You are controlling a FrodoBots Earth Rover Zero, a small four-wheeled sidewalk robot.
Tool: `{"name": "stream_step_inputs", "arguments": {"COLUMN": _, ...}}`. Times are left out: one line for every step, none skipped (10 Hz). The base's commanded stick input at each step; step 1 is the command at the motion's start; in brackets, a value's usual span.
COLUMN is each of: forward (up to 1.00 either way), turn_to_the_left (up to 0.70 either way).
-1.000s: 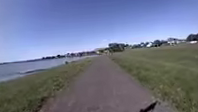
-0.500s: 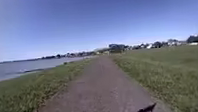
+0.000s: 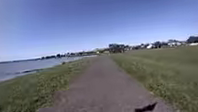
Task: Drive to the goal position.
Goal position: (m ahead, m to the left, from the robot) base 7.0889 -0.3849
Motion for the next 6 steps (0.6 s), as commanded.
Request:
{"name": "stream_step_inputs", "arguments": {"forward": 0.70, "turn_to_the_left": 0.00}}
{"name": "stream_step_inputs", "arguments": {"forward": 0.70, "turn_to_the_left": 0.00}}
{"name": "stream_step_inputs", "arguments": {"forward": 0.70, "turn_to_the_left": 0.00}}
{"name": "stream_step_inputs", "arguments": {"forward": 0.70, "turn_to_the_left": 0.00}}
{"name": "stream_step_inputs", "arguments": {"forward": 0.70, "turn_to_the_left": 0.00}}
{"name": "stream_step_inputs", "arguments": {"forward": 0.70, "turn_to_the_left": 0.00}}
